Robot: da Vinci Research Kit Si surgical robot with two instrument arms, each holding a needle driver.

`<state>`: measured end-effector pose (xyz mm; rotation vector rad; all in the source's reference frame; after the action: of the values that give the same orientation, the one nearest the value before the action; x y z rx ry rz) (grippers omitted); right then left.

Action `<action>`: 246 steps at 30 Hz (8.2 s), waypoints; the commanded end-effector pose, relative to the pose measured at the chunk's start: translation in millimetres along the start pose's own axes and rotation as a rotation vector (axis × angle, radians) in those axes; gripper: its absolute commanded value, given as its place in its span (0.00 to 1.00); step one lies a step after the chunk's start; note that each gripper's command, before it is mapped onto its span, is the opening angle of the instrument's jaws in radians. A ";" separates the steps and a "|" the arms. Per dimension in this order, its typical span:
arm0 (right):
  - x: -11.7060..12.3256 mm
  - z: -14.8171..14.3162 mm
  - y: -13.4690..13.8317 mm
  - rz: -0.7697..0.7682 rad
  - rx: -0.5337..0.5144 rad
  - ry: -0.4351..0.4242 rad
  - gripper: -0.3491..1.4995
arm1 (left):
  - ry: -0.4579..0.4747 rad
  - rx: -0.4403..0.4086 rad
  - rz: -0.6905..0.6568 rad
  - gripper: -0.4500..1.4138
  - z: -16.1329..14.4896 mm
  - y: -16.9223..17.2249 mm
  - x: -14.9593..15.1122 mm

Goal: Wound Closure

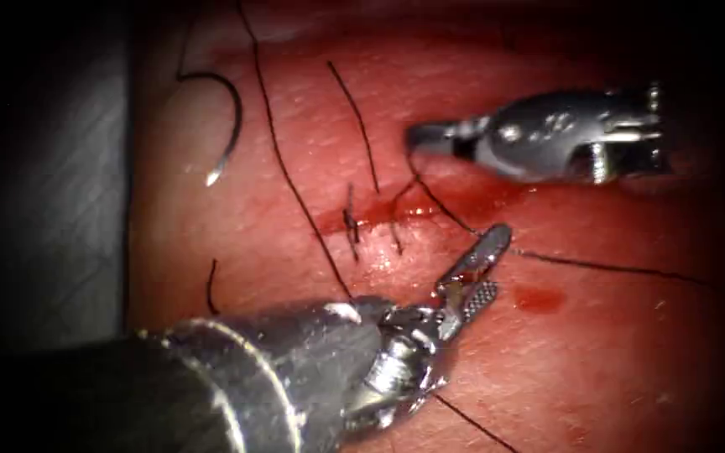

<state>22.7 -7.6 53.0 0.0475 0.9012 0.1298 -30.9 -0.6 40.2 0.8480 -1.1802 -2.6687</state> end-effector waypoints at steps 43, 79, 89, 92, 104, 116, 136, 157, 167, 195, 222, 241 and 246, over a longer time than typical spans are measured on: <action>0.5 1.8 -2.2 -0.005 0.007 0.009 0.00 | -0.032 0.094 -0.089 0.34 7.0 -1.0 0.9; 2.1 -3.5 -5.2 0.041 0.071 0.126 0.00 | 0.096 -0.055 -0.105 0.00 -7.3 -0.2 -4.7; 2.9 -5.3 -5.5 0.068 0.108 0.195 0.00 | 0.053 -0.120 -0.076 0.00 -10.6 -0.4 -8.6; 3.2 -5.4 -5.3 0.060 0.154 0.242 0.00 | 0.041 -0.135 -0.029 0.00 -10.8 -0.4 -9.4; 2.0 -5.8 -3.5 0.082 0.194 0.305 0.93 | 0.038 -0.141 0.096 0.00 -10.8 -0.6 -10.1; 4.5 -5.2 3.5 0.082 0.230 0.418 0.00 | 0.054 -0.168 0.251 0.00 -10.6 -0.7 -8.8; 7.4 11.6 3.2 -0.075 0.378 0.422 0.00 | 0.154 -0.194 0.466 0.00 -10.1 -0.5 -5.8; 6.2 9.7 -3.7 -0.100 0.599 0.505 0.00 | 0.189 -0.194 0.500 0.00 -8.8 -1.3 -7.9; 5.1 6.9 -4.6 -0.091 0.614 0.539 0.00 | 0.153 -0.206 0.512 0.00 -7.3 0.0 -12.3; 6.8 4.7 -4.0 -0.043 0.533 0.538 0.00 | 0.145 -0.233 0.437 0.00 -2.8 5.1 -11.6; 7.2 6.2 -5.1 -0.008 0.353 0.411 0.52 | 0.191 -0.241 0.470 0.00 -4.9 0.6 -5.1; 5.0 5.9 -6.8 -0.086 0.430 0.325 0.64 | 0.161 -0.228 0.561 0.00 -6.9 -3.2 -9.3; 4.1 5.9 -8.3 -0.113 0.489 0.347 0.61 | 0.162 -0.228 0.580 0.00 -5.5 -3.3 -10.9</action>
<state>30.1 -14.3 52.2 0.4399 1.2622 -0.2031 -17.7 1.9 39.5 0.5559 -0.8930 -2.1564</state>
